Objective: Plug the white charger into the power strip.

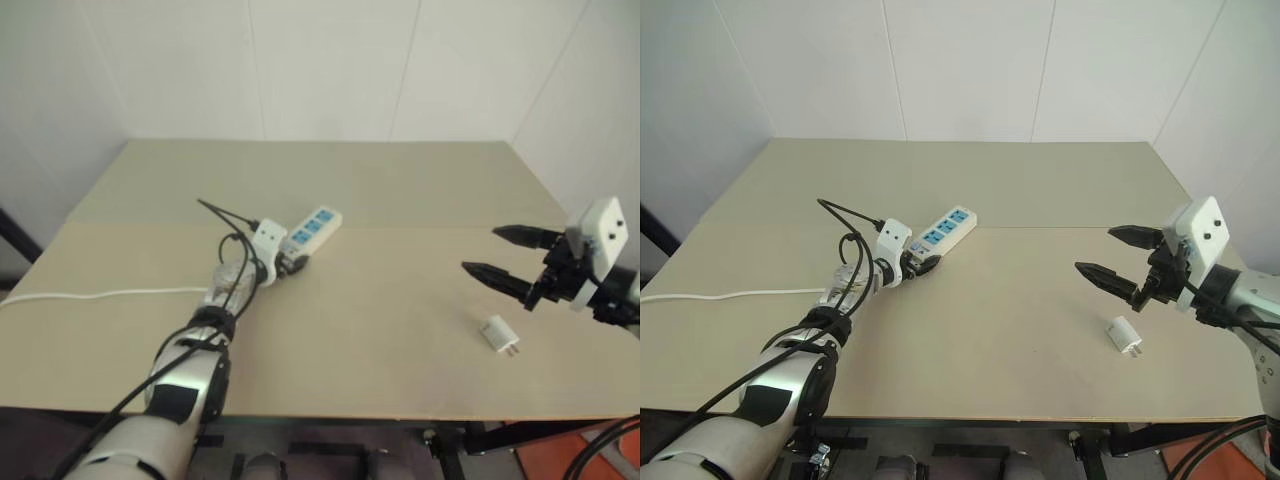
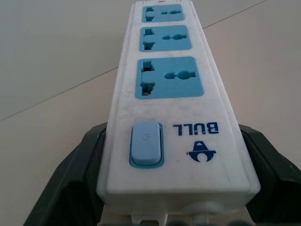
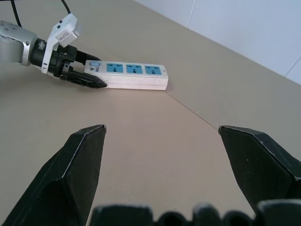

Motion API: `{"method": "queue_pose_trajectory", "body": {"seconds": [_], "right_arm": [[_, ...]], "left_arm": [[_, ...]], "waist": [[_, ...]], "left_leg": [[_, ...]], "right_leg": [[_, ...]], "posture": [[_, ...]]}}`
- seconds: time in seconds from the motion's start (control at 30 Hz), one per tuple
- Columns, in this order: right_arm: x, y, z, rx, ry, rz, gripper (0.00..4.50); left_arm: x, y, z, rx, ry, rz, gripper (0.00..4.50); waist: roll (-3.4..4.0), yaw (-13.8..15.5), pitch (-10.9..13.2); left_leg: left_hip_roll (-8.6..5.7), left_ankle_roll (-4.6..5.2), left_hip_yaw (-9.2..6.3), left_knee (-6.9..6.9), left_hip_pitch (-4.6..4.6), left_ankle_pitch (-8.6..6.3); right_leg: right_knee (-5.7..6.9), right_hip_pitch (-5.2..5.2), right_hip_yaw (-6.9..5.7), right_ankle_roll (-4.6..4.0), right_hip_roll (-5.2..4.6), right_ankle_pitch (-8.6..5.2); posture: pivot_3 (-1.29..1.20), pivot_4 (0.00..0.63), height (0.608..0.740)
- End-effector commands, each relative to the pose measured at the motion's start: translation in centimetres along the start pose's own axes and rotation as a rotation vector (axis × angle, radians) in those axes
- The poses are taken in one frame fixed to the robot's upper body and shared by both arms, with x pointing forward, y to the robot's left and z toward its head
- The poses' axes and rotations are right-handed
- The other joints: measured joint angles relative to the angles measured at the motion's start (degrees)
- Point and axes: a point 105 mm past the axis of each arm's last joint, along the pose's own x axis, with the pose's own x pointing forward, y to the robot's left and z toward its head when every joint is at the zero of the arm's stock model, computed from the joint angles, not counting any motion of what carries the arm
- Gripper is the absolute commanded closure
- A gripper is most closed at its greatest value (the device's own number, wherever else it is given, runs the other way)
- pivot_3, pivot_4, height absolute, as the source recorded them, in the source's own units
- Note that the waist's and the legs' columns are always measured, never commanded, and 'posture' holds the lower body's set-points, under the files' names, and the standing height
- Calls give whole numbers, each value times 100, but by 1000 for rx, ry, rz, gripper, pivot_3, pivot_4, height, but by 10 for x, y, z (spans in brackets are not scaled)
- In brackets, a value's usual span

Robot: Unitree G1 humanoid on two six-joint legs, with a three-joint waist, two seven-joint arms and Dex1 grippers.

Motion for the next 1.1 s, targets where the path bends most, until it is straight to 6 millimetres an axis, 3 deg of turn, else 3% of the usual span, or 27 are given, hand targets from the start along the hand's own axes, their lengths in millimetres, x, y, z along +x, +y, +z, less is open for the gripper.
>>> {"method": "queue_pose_trajectory", "body": {"seconds": [0.03, 0.23, 0.43, 0.77, 1.1], "right_arm": [[-9, -7, 18, -58, -27, -29, 0], [-3, -26, 4, 64, 123, -110, 0], [7, -58, -20, 272, 455, -316, 0], [6, -52, -40, 403, 830, -316, 0], [5, -38, -64, 342, 1026, -186, 0]], "left_arm": [[0, -33, 12, 61, -73, -229, 1172], [-31, -76, 22, 225, -124, -637, 1172], [-68, -97, 3, 371, -49, -906, 1172], [-65, -104, -14, 371, -6, -874, 1172], [-68, -118, -20, 310, 0, -871, 1172]], "waist": [[0, 15, 0], [1, 12, 0], [4, -75, 0], [5, -67, 1], [7, -47, 0]], "left_leg": [[0, 0, 0, 0, -1, 0], [-1, 0, 0, 7, -18, 0], [4, 1, -1, 9, -16, 0], [3, 13, -7, 15, -40, -7], [3, 13, -7, 17, -35, -7]], "right_leg": [[0, 0, 0, 0, 0, 0], [4, -8, -3, 0, -4, 1], [10, -19, 2, -7, 0, 0], [5, -26, -7, -6, -4, 0], [1, -26, -7, -5, -5, -1]], "posture": [[0, 150, 740], [0, 150, 740], [0, 150, 740], [0, 150, 740], [0, 150, 740]]}}
